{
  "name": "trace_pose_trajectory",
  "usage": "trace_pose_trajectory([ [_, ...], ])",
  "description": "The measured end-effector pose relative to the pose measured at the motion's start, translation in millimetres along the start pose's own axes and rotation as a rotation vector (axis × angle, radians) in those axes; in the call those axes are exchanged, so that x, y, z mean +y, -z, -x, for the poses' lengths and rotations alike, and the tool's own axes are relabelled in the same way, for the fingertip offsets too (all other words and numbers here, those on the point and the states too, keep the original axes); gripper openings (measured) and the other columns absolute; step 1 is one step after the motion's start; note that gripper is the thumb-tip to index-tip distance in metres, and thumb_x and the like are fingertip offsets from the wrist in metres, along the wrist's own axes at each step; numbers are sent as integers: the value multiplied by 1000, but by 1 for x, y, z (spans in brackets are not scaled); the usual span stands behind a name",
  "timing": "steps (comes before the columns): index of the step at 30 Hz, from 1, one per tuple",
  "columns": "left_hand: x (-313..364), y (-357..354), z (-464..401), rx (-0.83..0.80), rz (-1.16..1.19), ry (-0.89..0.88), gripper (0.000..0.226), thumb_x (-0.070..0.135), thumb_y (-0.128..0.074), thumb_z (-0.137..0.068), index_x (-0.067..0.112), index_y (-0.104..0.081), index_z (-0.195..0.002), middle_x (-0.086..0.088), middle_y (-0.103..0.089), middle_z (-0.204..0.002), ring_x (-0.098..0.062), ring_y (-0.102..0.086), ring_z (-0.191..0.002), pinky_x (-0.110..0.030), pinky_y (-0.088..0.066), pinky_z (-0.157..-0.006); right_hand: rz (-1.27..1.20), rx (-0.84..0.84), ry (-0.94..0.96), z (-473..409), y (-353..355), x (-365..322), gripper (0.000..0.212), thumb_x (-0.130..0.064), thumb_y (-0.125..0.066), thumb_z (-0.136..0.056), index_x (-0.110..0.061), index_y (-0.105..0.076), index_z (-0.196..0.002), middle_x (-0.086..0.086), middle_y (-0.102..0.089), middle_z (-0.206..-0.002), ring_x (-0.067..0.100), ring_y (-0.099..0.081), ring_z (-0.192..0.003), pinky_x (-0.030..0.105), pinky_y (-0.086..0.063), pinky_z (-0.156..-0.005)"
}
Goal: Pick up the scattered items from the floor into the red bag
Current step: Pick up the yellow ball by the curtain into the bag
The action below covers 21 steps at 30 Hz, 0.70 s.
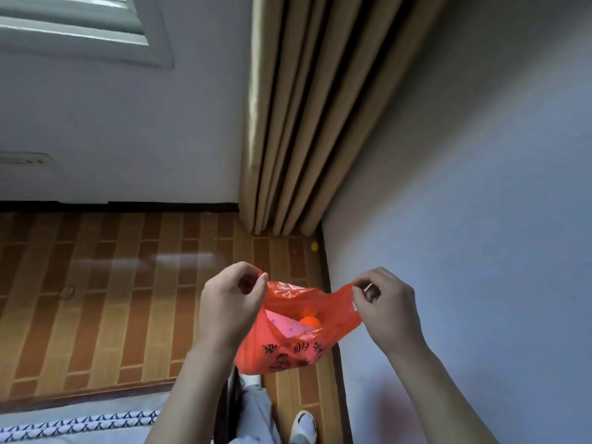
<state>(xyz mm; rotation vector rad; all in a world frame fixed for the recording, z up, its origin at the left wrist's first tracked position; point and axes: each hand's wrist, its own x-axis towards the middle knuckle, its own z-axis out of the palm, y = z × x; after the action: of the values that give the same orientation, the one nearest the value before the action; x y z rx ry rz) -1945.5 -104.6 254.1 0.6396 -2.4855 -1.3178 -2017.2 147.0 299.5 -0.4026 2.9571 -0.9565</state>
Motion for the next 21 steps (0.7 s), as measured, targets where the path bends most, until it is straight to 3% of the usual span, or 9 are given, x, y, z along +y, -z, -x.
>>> trace_pose_trajectory([
  [3, -6, -21, -11, -24, 3, 33, 16, 19, -82, -85, 24, -70, -77, 14, -67, -70, -4, -66, -70, -29, -54, -65, -9, -39, -23, -13, -12, 13, 30, 7, -72, -82, -22, -72, -79, -14, -60, -74, 16, -57, -65, 22, -47, -59],
  [6, -11, -43, -9, -36, 12, 80, 19, 19, -83, -84, 25, -68, -75, 15, -65, -67, -6, -65, -68, -26, -51, -63, -15, -86, -22, -23, -19, 29, 28, 7, -74, -83, -22, -73, -82, -16, -60, -75, 14, -58, -64, 16, -46, -60],
  [11, -20, -83, -6, -43, 3, 138, 19, 17, -83, -85, 24, -68, -75, 12, -65, -68, -7, -64, -67, -38, -54, -64, -64, -172, -24, -43, -41, 72, 28, 5, -75, -84, -23, -74, -84, -14, -63, -79, 12, -60, -67, 11, -45, -61],
  [21, -110, -184, -58, -82, -18, 165, 16, 19, -82, -86, 22, -69, -77, 10, -66, -68, -10, -64, -66, -34, -55, -64, -17, -192, -72, -102, -135, 166, 26, 5, -72, -83, -21, -72, -84, -17, -57, -78, 10, -56, -64, 12, -43, -61],
])
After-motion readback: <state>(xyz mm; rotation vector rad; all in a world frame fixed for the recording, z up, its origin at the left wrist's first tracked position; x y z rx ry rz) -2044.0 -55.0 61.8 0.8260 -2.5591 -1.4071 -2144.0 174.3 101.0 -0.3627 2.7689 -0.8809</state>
